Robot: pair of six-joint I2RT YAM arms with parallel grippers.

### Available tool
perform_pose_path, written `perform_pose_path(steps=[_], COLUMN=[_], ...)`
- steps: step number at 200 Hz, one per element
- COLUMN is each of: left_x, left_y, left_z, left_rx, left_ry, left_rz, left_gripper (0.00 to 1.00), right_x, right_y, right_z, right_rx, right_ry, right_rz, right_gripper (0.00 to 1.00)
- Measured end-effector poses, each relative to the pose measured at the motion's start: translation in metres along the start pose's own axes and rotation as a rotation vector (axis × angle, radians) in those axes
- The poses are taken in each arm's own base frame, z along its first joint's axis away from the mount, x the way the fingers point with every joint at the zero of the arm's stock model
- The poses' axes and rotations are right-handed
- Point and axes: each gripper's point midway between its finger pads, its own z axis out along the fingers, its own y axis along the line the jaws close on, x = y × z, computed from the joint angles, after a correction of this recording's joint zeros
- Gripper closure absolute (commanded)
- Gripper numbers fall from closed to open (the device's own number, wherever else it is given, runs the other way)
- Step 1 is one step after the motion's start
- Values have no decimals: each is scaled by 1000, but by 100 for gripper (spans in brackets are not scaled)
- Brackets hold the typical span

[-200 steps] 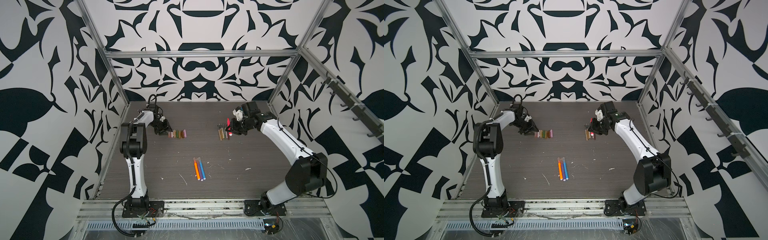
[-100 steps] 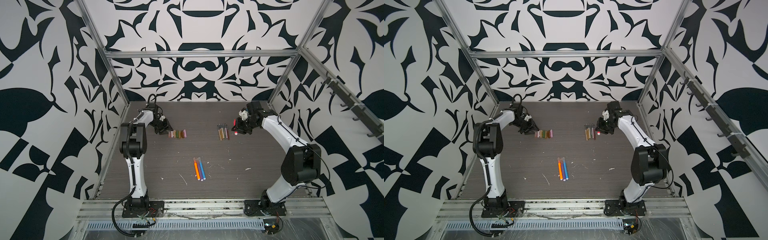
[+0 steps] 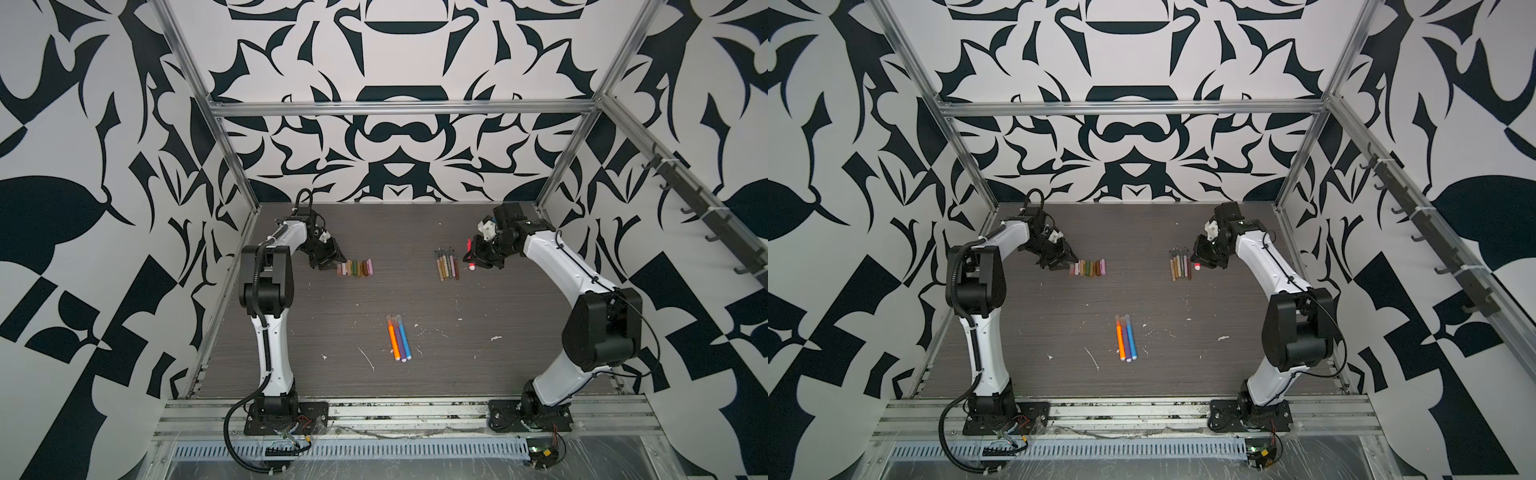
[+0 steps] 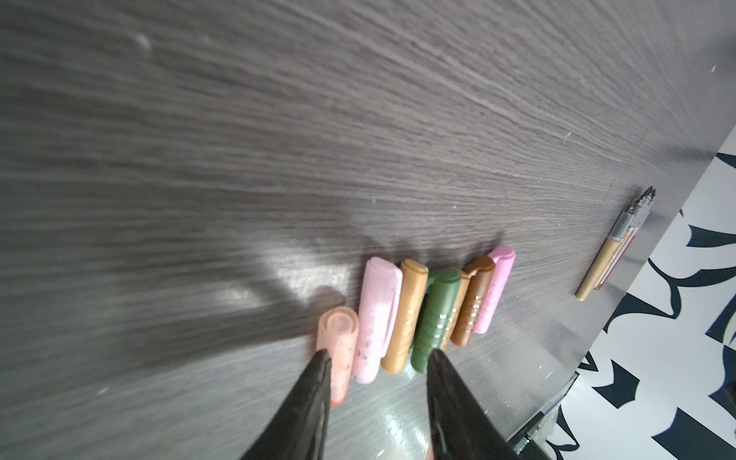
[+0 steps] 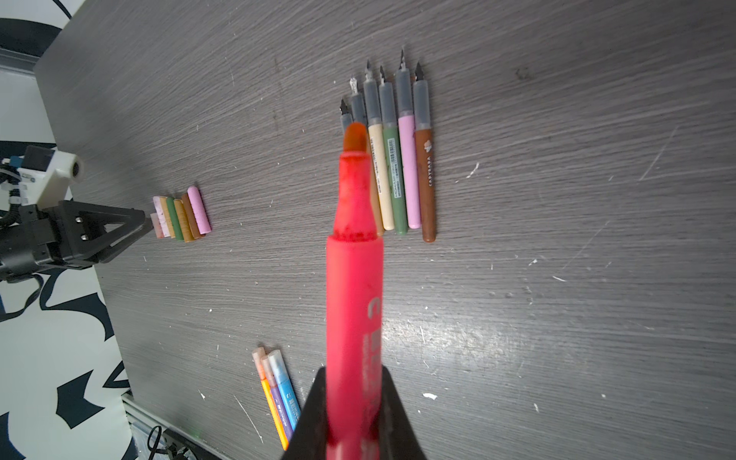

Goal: Open the pen caps

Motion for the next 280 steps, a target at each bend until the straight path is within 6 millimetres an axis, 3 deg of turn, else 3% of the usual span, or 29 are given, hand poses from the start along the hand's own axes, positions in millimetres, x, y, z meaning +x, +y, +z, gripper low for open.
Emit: perform_pose_path(steps=[162, 247, 280], left_x=[3, 5, 5], left_y=[2, 5, 3], left_z=[4, 6, 1], left_rx=[2, -2, -10], left_ry=[13, 23, 12], left_rz=[-14, -20, -16], left_gripper=[57, 57, 56], right_x=[-1, -13, -15], right_y=[-4, -32, -50], right_z=[1, 28, 47], right_rx=[5, 54, 74], right_ry=[3, 66, 112], right_rz=[-23, -27, -41], right_gripper=[100, 100, 100])
